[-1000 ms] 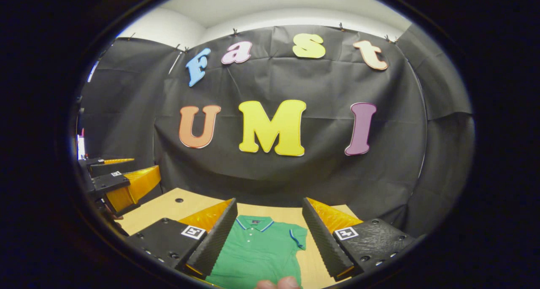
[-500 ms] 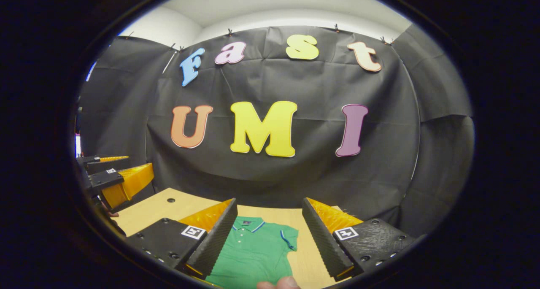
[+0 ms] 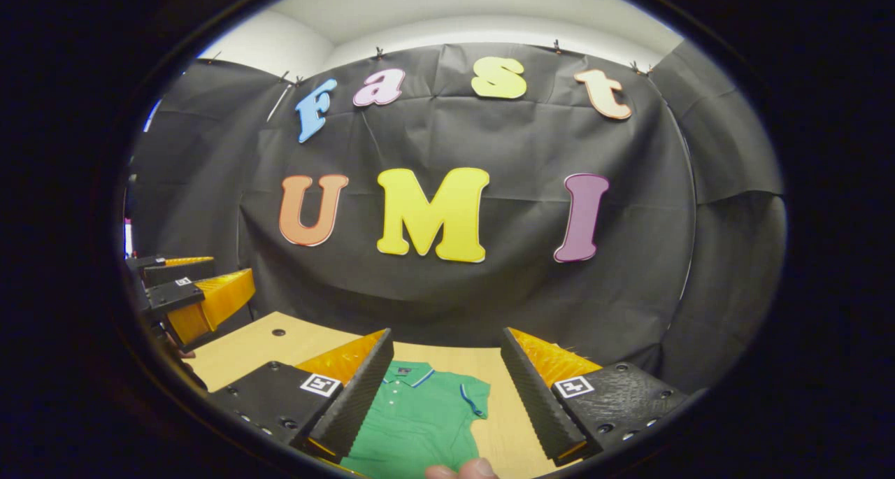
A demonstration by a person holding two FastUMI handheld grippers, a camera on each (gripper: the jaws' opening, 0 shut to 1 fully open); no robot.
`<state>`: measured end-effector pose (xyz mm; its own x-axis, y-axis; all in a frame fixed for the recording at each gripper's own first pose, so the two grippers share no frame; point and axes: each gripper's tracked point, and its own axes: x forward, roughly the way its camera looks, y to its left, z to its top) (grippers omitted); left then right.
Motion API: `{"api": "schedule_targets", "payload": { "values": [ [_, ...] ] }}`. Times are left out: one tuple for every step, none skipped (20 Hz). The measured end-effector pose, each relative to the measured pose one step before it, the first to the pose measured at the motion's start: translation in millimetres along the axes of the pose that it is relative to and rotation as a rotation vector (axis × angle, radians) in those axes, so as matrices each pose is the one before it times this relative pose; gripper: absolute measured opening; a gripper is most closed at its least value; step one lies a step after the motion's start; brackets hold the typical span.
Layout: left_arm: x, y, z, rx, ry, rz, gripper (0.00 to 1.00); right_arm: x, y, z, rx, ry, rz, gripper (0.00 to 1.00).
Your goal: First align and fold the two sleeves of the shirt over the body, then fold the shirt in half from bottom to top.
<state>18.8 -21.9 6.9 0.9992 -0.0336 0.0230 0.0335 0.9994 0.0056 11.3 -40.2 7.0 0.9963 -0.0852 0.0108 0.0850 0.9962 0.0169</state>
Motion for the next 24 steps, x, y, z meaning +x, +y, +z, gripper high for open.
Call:
{"api": "schedule_targets", "payload": {
  "values": [
    [1.16, -0.53, -0.86, -0.00225, 0.00187, 0.00008, 1.00, 1.59, -0.72, -0.03, 0.00522, 0.00215, -0.00099, 0.96],
    [0.58, 0.64, -0.33, -0.00199, 0.00258, 0.00247, 1.00, 1.13, -0.76, -2.08, 0.00091, 0.00524, -0.00035, 0.96],
    [1.70, -1.00, -1.47, -0.00128, 0.00228, 0.00174, 1.00, 2.06, -0.64, -2.03, -0.00422, 0.00670, 0.00083, 0.95],
    [1.26, -0.77, 0.32, -0.00101, 0.00239, 0.00089, 1.00, 1.24, -0.85, -3.31, -0.00539, 0.00790, 0.00221, 0.95],
    [-0.34, -0.31, -1.15, -0.00026, 0.00222, 0.00112, 1.00, 1.71, -0.84, -1.17, -0.00143, 0.00613, 0.00253, 0.95],
    [0.85, 0.24, -0.72, 0.00001, 0.00161, 0.00154, 1.00, 2.94, -0.98, -2.82, 0.00028, 0.00953, 0.00250, 0.95],
    [0.96, -0.75, 0.16, 0.00088, 0.00095, 0.00186, 1.00, 3.29, -1.47, -3.60, -0.00279, 0.01246, 0.00256, 0.95],
    [1.15, -0.37, -0.10, 0.00104, 0.00166, 0.00240, 1.00, 4.66, -2.61, -5.55, -0.00400, 0.01589, 0.00106, 0.95],
    [0.92, -0.22, 0.17, 0.00050, 0.00162, 0.00271, 1.00, 5.00, -1.90, -5.51, -0.00471, 0.01977, 0.00450, 0.96],
    [1.58, -0.14, -0.12, -0.00071, 0.00236, 0.00428, 1.00, 6.46, -2.50, -7.78, -0.00390, 0.02174, 0.00614, 0.95],
    [1.33, 1.15, -2.63, -0.00084, 0.00363, 0.00583, 1.00, 6.67, -2.91, -7.84, -0.00847, 0.02838, 0.00490, 0.95],
    [0.65, -0.81, -1.07, 0.00050, 0.00306, 0.00595, 1.00, 7.36, -3.09, -10.55, -0.00877, 0.02856, 0.00573, 0.95],
    [0.56, -0.06, -0.31, 0.00185, 0.00120, 0.00637, 1.00, 6.91, -3.47, -9.26, -0.00435, 0.02667, 0.00815, 0.95],
    [0.89, -0.03, 0.94, 0.00162, 0.00110, 0.00667, 1.00, 8.42, -3.41, -8.43, -0.00626, 0.02435, 0.00526, 0.96],
    [2.33, 1.04, 0.80, -0.00128, 0.00271, 0.00762, 1.00, 9.00, -4.27, -9.02, -0.00578, 0.02184, 0.00385, 0.95],
    [1.64, -0.02, 0.24, -0.00549, 0.00290, 0.00546, 1.00, 10.36, -4.53, -10.16, -0.00656, 0.02589, 0.00402, 0.95],
    [1.01, -0.57, -1.04, -0.00601, 0.00412, 0.00730, 1.00, 12.01, -4.47, -9.05, -0.00621, 0.02501, 0.00227, 0.96],
    [2.33, -0.24, -0.48, -0.00504, 0.00617, 0.00722, 1.00, 14.41, -5.09, -12.30, -0.00390, 0.03254, 0.00461, 0.95],
    [1.61, 0.53, 0.40, 0.00019, 0.00292, 0.00914, 1.00, 14.53, -4.79, -9.52, 0.00058, 0.03056, 0.00388, 0.95],
    [1.47, -0.06, 0.53, 0.00452, 0.00148, 0.01010, 1.00, 15.73, -5.25, -9.81, 0.00494, 0.03037, 0.00175, 0.95],
    [2.87, -0.25, -1.27, 0.00770, 0.00116, 0.00995, 1.00, 15.81, -4.82, -10.45, 0.00667, 0.03178, 0.00150, 0.95],
    [1.62, 1.00, -0.82, 0.00774, 0.00298, 0.01130, 1.00, 15.09, -5.03, -9.12, -0.00107, 0.03124, -0.00118, 0.95],
    [2.43, -0.21, -0.65, 0.00471, 0.00402, 0.00925, 1.00, 13.60, -5.69, -8.87, -0.00816, 0.02433, -0.00917, 0.96],
    [1.22, -0.28, -0.80, 0.00101, 0.00478, 0.00752, 1.00, 14.59, -2.23, -7.98, -0.00811, 0.02987, 0.00448, 0.96]
  ]
}}
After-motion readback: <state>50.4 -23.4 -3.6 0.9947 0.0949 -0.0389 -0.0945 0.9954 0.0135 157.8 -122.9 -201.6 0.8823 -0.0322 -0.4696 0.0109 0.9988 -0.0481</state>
